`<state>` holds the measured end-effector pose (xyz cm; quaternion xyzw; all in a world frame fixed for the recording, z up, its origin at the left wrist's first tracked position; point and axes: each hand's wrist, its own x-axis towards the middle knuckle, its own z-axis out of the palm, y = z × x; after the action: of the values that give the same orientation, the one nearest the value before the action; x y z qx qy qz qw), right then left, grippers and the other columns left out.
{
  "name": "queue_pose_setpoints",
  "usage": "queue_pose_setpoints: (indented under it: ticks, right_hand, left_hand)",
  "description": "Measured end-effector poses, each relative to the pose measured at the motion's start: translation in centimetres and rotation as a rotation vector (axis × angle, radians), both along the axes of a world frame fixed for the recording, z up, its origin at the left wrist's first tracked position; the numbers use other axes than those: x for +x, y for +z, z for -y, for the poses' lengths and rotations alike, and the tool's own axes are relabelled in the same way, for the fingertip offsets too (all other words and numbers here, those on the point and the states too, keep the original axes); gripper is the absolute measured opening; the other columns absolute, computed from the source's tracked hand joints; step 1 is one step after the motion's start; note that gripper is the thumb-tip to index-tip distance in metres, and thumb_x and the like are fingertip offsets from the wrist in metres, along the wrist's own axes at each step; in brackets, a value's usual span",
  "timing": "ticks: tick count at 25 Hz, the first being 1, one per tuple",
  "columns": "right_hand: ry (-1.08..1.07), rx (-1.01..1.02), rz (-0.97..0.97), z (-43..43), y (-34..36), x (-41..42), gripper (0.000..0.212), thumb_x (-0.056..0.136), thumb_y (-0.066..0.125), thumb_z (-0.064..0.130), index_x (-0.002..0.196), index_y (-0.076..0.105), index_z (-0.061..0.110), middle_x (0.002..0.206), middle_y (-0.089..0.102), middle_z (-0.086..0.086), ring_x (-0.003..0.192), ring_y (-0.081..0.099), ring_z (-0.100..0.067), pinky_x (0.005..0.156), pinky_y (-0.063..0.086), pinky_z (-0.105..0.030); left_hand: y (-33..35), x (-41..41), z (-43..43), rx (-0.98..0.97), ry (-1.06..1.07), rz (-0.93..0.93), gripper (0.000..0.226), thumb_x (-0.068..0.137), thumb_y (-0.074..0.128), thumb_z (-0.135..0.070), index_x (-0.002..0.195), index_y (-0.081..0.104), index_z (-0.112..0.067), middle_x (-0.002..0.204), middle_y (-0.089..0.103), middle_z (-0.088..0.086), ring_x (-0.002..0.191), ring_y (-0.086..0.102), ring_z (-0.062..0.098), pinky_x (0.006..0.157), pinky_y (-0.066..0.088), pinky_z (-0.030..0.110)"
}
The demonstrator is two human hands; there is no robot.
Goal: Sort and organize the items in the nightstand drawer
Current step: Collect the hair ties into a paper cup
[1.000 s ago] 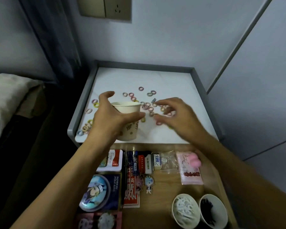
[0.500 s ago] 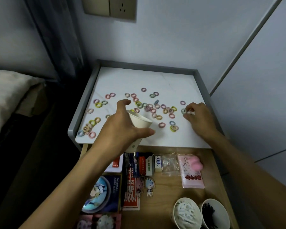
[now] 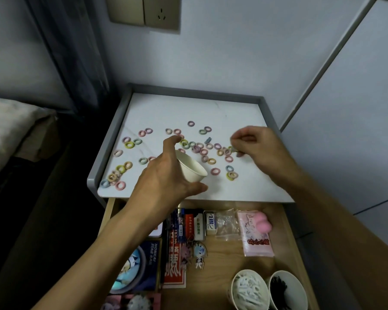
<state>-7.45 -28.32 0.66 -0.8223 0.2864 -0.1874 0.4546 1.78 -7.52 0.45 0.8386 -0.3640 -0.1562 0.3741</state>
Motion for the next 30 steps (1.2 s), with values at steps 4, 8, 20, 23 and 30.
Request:
queue_pose_setpoints:
  ticks: [4,8,20,23,30]
  right_hand:
    - [0.441,0.074,-0.007,-5.7,2.6,0.6,0.016,0.084,0.072,0.005,0.098,0.074,0.013,0.092,0.074,-0.001,0.085,0.070,-0.011,0.078,0.057,-0.025]
    - [0.321,0.021,0.070,-4.5,1.3,0.9,0.018,0.088,0.069,0.009,0.101,0.075,0.020,0.098,0.075,0.006,0.091,0.069,-0.007,0.083,0.056,-0.028]
    - [0.002,-0.145,-0.245,4.4,-7.1,1.7,0.043,0.096,0.061,0.031,0.137,0.054,0.021,0.145,0.044,-0.001,0.135,0.039,-0.021,0.111,0.030,-0.028]
    - [-0.025,-0.266,-0.136,2.9,-8.0,2.5,0.020,0.091,0.067,0.013,0.110,0.071,0.014,0.116,0.057,-0.001,0.103,0.055,-0.010,0.085,0.036,-0.001]
    - [0.023,-0.417,-0.399,3.0,-7.4,3.0,0.007,0.092,0.062,0.011,0.098,0.066,0.010,0.099,0.063,-0.010,0.087,0.061,-0.022,0.072,0.050,-0.029]
  left_hand:
    - [-0.1,-0.4,0.2,-0.054,-0.037,-0.032,0.109,0.065,0.088,-0.035,0.149,0.019,-0.026,0.123,0.063,-0.002,0.098,0.060,0.013,0.080,0.047,0.026]
    - [-0.1,-0.4,-0.1,-0.041,-0.012,-0.014,0.109,0.065,0.089,-0.035,0.149,0.020,-0.027,0.128,0.060,0.001,0.110,0.057,0.019,0.078,0.041,0.024]
    - [0.0,0.5,0.0,-0.046,0.015,-0.037,0.105,0.066,0.087,-0.038,0.147,0.020,-0.030,0.123,0.059,0.000,0.102,0.051,0.013,0.077,0.039,0.023]
    - [-0.1,0.4,0.3,-0.068,-0.003,-0.060,0.104,0.067,0.087,-0.038,0.147,0.021,-0.029,0.123,0.057,-0.002,0.100,0.049,0.011,0.078,0.040,0.022]
    - [-0.2,0.3,0.5,-0.092,0.008,-0.094,0.103,0.067,0.087,-0.037,0.147,0.023,-0.029,0.128,0.056,0.001,0.107,0.054,0.018,0.086,0.050,0.031]
